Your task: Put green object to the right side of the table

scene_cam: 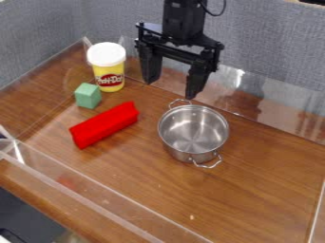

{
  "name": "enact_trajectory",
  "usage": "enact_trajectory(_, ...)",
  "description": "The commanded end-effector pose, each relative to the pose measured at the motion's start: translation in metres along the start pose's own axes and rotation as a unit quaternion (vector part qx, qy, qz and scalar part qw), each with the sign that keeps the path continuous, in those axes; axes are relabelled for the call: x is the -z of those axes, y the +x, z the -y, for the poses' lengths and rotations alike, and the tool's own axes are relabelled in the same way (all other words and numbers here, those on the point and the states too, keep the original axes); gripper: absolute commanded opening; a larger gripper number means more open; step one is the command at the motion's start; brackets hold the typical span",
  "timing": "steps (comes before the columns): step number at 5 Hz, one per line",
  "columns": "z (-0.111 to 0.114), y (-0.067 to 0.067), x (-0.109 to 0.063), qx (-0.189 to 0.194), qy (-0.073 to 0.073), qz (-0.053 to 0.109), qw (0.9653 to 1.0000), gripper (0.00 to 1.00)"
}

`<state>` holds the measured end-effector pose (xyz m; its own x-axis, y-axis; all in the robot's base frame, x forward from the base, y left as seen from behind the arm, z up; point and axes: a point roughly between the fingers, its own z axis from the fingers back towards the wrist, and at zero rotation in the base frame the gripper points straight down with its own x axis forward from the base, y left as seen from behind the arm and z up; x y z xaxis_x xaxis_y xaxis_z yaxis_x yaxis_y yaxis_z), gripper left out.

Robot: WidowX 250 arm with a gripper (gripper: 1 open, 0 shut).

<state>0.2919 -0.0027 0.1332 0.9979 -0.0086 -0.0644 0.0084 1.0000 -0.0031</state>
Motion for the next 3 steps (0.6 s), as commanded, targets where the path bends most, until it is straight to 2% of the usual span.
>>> enact_trajectory(1,-0.005,0.001,0.006,-0.002,0.0,-0.007,1.0,1.0)
enact_trajectory(2,-0.028,0.002,0.012,-0.018,0.0,-0.011,0.9998,1.0)
enact_trajectory(3,-0.069,-0.001,0.013,-0.049,0.002,-0.007,0.9988,1.0)
